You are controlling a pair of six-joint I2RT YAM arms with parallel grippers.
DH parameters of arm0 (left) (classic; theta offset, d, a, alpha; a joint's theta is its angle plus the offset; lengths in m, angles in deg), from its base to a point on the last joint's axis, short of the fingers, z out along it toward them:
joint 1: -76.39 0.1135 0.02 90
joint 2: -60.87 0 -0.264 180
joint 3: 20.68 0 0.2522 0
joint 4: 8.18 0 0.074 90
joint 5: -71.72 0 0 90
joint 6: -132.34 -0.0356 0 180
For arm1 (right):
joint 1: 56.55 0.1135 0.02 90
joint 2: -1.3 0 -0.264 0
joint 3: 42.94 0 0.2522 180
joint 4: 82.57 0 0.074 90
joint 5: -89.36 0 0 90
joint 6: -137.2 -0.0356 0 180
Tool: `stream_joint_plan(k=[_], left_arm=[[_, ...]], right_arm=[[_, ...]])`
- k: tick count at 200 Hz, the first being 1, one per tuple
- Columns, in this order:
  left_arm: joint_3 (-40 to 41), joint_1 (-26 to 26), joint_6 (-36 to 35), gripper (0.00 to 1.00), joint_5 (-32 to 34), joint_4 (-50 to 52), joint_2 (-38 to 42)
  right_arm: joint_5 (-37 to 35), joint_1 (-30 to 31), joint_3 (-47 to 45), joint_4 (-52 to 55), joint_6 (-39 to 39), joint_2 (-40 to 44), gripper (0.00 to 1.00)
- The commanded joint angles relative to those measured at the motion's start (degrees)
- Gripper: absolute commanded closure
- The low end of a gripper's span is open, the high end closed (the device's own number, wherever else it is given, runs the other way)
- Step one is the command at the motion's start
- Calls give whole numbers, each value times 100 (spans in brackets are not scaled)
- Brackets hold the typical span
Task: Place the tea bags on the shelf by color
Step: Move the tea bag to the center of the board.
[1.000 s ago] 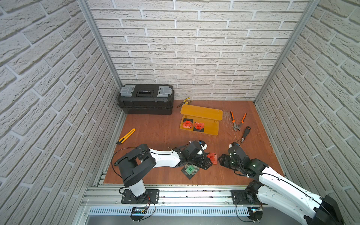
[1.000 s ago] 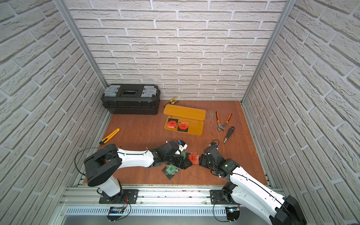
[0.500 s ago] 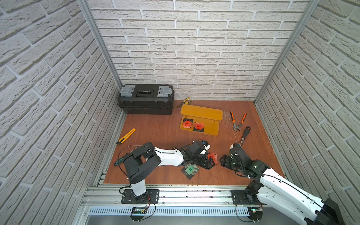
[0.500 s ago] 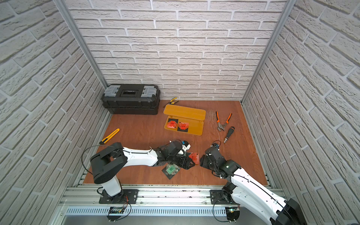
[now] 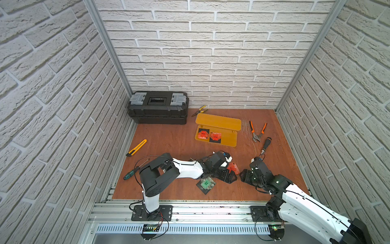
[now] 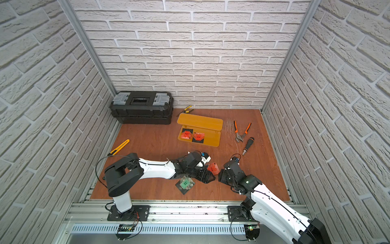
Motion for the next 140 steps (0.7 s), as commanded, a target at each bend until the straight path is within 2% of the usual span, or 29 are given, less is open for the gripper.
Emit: stream_joint_plan(k=[1, 89, 140], left_arm=[[-167, -57, -103, 9, -131, -282, -161], [-17, -65, 18, 10, 14, -524, 78], [217, 120, 239, 10, 209, -723, 272]], right_arm=[[59, -79, -135, -43, -64, 88, 37], [373, -259, -236, -592, -1, -181, 37], [484, -367, -262, -986, 27, -448, 38]])
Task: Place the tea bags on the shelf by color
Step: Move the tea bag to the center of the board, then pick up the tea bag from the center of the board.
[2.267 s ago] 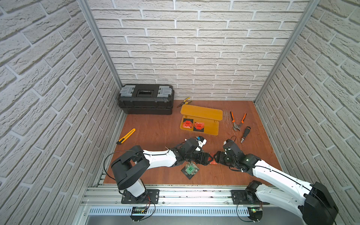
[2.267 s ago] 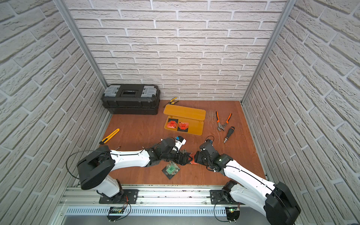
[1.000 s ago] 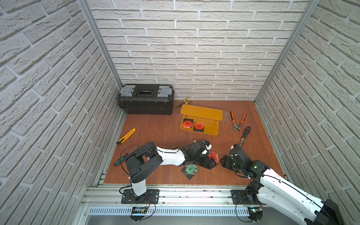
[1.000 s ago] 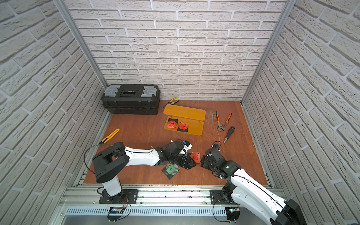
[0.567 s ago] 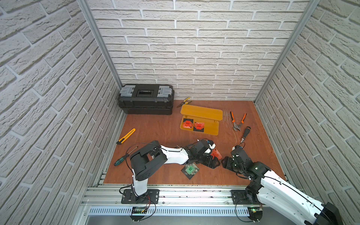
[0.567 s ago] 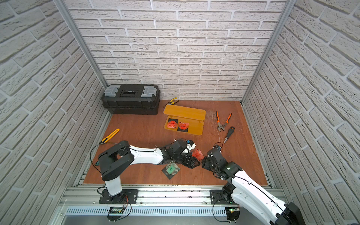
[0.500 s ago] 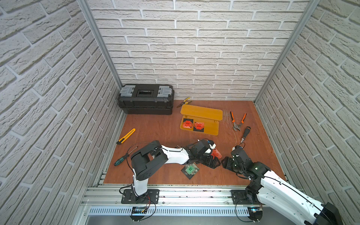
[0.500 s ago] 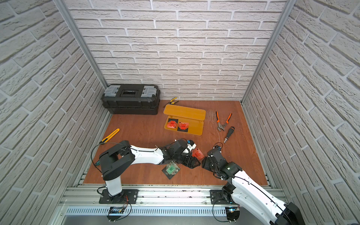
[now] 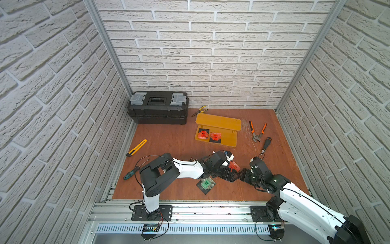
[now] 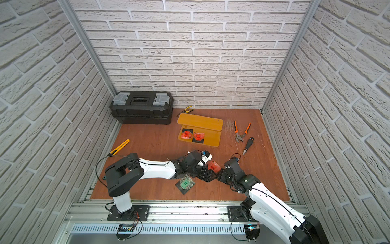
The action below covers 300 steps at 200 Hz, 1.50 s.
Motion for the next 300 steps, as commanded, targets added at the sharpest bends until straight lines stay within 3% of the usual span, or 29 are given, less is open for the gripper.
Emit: stream_joint_plan(k=[1, 90, 229, 300], left_arm=[[177, 108, 132, 10, 161, -317, 220], [90, 465, 260, 11, 211, -563, -7], [-144, 497, 294, 11, 71, -655, -514], [-29, 494, 426, 11, 61, -750, -526]], right_arm=[[67, -70, -94, -406, 22, -84, 39], [259, -250, -93, -942, 121, -493, 42], [630, -553, -89, -1633, 197, -1154, 45], [799, -736, -54, -1929, 261, -1524, 53]])
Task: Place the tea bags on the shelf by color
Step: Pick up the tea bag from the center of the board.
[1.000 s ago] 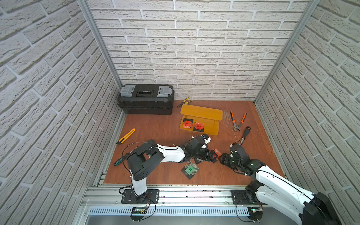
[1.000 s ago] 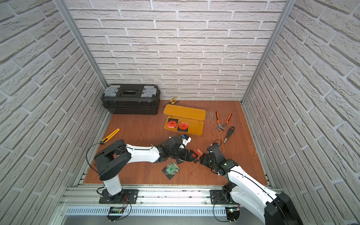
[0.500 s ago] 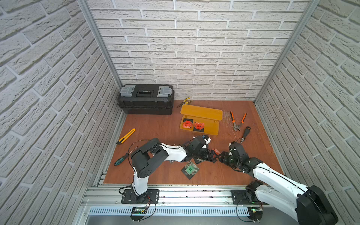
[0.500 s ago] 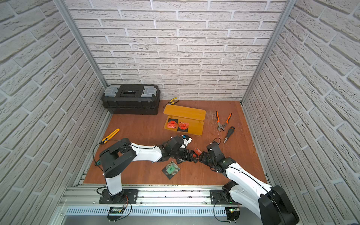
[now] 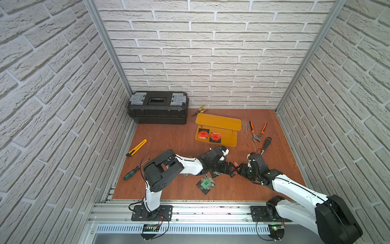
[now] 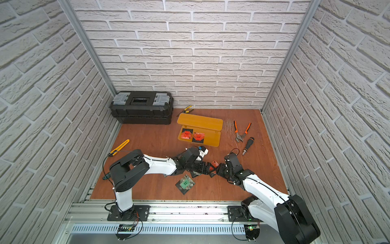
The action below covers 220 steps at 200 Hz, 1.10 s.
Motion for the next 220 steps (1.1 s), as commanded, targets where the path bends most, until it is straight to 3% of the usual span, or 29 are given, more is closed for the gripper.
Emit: stream_joint_plan(k=[1, 220], left_arm=[[32, 41, 59, 11, -51, -216, -99], [186, 76, 270, 11, -36, -379, -184]], right_arm=[[116, -73, -51, -301, 83, -97, 53], [876, -273, 85, -1423, -6, -1028, 67]])
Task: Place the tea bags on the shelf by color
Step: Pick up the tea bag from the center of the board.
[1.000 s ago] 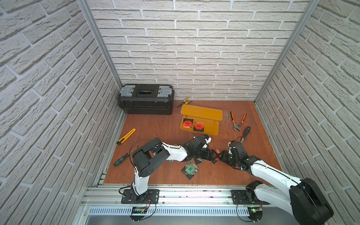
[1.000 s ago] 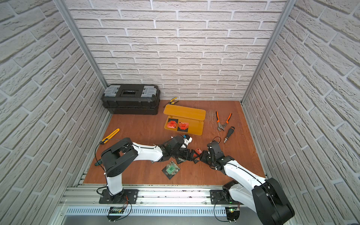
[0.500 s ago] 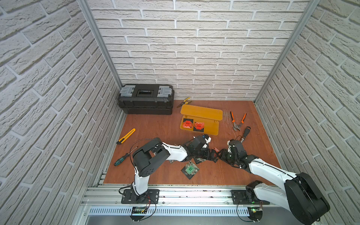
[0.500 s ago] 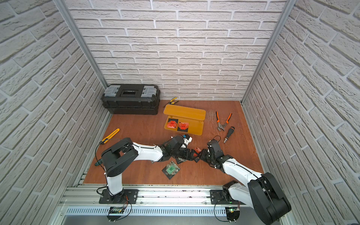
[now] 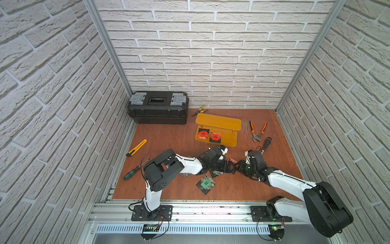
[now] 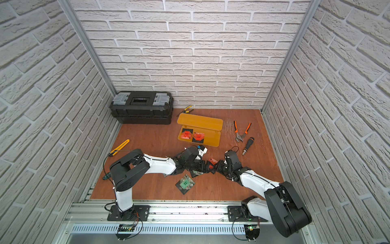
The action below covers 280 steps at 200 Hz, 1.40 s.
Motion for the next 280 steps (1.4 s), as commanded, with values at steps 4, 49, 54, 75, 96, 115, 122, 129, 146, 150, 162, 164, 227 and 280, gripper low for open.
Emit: stream_joint_plan(k=[4, 49, 54, 75, 96, 115, 122, 129, 146, 150, 162, 164, 227, 280], left_arm=[[128, 23, 66, 11, -23, -168, -147], [170, 54, 102, 11, -7, -203, -120], [176, 59, 102, 11, -7, -203, -121], [179, 68, 119, 11, -7, -228, -121], [189, 77, 137, 11, 2, -263, -127], [207, 81, 169, 11, 4, -305, -129], [220, 86, 180, 11, 2, -330, -124], [231, 94, 202, 11, 10, -359, -124], [306, 133, 297, 11, 46, -482, -89], [328, 145, 317, 11, 58, -519, -72], [396, 183, 382, 11, 104, -635, 3], [409, 196, 387, 11, 118, -658, 20], [794, 411, 427, 9, 585, -835, 630], [1148, 464, 463, 9, 846, -914, 1023]], right_arm=[[268, -11, 85, -184, -1, -130, 67], [314, -27, 138, -222, -10, -161, 74], [316, -28, 140, -218, -18, -148, 75], [313, -24, 145, -226, -28, -98, 79], [315, -29, 161, -213, -43, -39, 81], [321, -35, 170, -198, -45, 5, 83], [313, -34, 163, -194, -36, 19, 84], [309, -37, 167, -197, -45, 37, 85], [300, -33, 172, -188, -19, 76, 88], [309, -36, 176, -190, -12, 78, 89], [314, -31, 178, -190, 18, 108, 91], [316, -36, 179, -191, 23, 113, 92], [358, -54, 159, -147, 67, 384, 95], [520, -181, 383, -128, 101, 469, 95]])
